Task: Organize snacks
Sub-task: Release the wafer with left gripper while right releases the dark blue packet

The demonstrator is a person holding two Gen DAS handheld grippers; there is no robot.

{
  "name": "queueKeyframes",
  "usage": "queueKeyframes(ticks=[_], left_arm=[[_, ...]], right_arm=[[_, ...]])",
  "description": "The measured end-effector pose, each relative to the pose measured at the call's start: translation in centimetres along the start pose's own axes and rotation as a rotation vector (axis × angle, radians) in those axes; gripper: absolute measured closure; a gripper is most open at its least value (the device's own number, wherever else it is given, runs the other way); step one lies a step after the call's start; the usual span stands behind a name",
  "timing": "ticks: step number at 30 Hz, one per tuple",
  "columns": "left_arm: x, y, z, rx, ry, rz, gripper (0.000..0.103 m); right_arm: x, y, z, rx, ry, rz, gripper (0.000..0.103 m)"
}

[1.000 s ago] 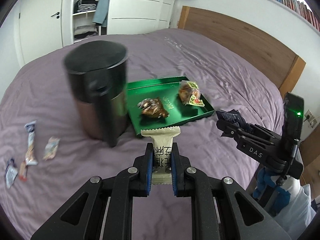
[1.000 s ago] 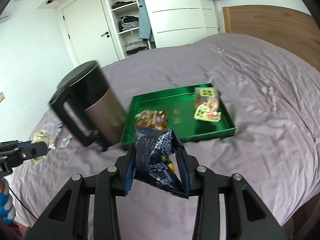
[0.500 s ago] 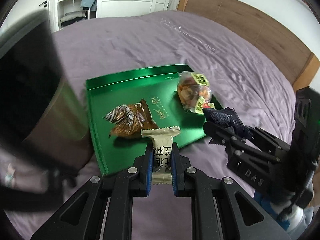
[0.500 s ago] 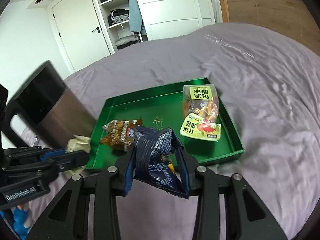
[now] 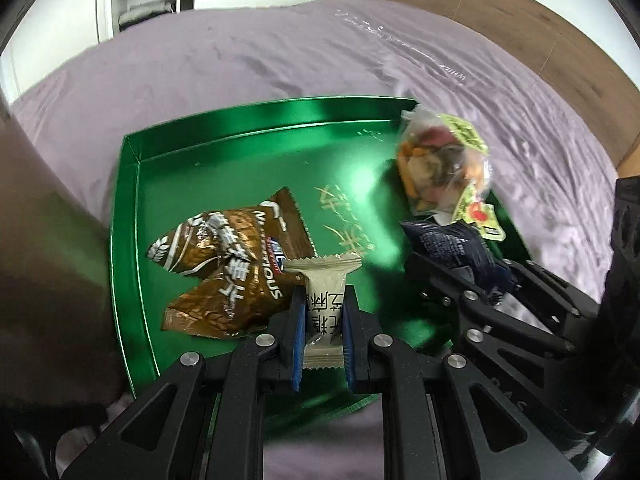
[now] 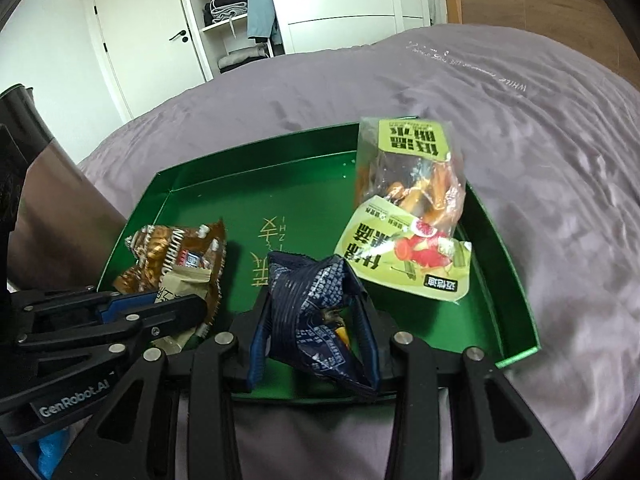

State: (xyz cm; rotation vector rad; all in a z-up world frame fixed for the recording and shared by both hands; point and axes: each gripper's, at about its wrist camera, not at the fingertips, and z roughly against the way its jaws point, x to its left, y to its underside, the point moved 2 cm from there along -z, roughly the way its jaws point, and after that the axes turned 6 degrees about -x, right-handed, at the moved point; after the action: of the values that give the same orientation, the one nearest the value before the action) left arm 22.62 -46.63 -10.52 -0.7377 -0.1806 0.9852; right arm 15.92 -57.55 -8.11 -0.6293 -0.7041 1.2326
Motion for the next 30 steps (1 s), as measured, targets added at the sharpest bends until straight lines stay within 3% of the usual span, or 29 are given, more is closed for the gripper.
queueKeyframes(ticks=[10, 12, 13, 17, 24, 30], left_arm=[[0.8, -0.3, -1.6, -0.032, -0.033, -0.028, 0.089], [0.9, -0.3, -1.5, -0.039, -0.032, -0.028, 0.089], [0.9, -0.3, -1.5, -0.042, -0.033, -0.025, 0.089], [0.9, -0.5, -1.5, -0.043, -0.029, -0.011, 0.087], [0.7, -1.2, 0.3, -0.080, -0.067, -0.011, 0.069], [0.1, -2.0, 1.7, -0.103, -0.070, -0.018, 0.064]], right_arm=[[0.0, 0.3, -1.1, -0.005, 0.029, 0.021, 0.083], [0.1, 0.2, -0.9, -0.008, 0.030, 0.026, 0.062], [0.1, 0.1, -0.8, -0.012, 0.040, 0.028, 0.041], [0.0, -0.2, 0.0, -0.027, 0.043, 0.024, 0.030], [0.1, -1.2, 2.1, -0.055, 0.058, 0.031, 0.027], [0.4, -2.3, 4.2, -0.084, 0.069, 0.035, 0.025]])
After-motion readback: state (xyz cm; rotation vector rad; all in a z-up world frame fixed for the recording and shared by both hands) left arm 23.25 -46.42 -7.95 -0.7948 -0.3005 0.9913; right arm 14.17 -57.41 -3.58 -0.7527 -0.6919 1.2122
